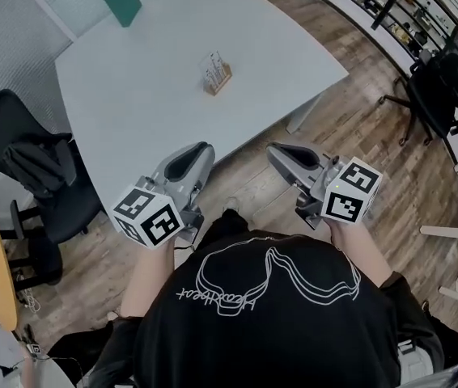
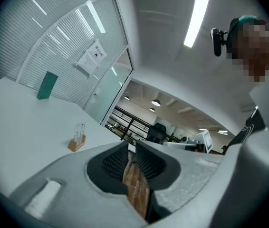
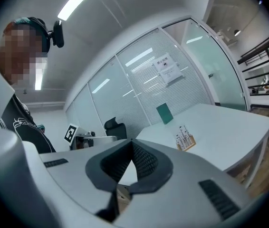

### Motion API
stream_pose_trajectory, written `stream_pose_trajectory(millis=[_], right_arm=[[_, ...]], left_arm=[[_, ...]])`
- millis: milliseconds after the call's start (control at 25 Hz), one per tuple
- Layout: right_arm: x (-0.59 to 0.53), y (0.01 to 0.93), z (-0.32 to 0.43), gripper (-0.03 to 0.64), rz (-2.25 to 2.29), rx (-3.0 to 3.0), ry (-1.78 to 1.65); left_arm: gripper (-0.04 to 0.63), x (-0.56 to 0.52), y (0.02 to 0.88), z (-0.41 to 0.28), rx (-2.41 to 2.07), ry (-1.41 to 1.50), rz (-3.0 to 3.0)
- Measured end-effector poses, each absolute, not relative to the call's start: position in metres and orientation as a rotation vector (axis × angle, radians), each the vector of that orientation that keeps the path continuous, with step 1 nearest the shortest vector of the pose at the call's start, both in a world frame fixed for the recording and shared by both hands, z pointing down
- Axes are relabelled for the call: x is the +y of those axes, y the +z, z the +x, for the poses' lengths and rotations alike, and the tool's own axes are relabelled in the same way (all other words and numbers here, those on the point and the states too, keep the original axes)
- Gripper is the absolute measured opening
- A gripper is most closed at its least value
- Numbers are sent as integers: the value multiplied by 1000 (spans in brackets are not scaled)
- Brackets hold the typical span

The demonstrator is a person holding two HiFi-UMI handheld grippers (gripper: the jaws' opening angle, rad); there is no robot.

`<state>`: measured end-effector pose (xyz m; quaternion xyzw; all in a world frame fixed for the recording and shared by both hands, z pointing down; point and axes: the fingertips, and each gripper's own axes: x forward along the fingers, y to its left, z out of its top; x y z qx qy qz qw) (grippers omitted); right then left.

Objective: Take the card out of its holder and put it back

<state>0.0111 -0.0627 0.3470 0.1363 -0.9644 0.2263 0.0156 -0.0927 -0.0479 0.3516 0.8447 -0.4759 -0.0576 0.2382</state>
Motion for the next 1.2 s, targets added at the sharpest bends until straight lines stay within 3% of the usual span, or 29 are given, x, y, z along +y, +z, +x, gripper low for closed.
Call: stream_pose_trajectory(millis=[320, 1200], right_arm=[[-18, 333, 13, 8, 320, -3048, 669], [16, 334, 29, 8, 347, -3073, 645]], left_arm=[[14, 1, 333, -55, -1253, -120, 2407], [12, 36, 323, -30, -1324, -43, 2508]])
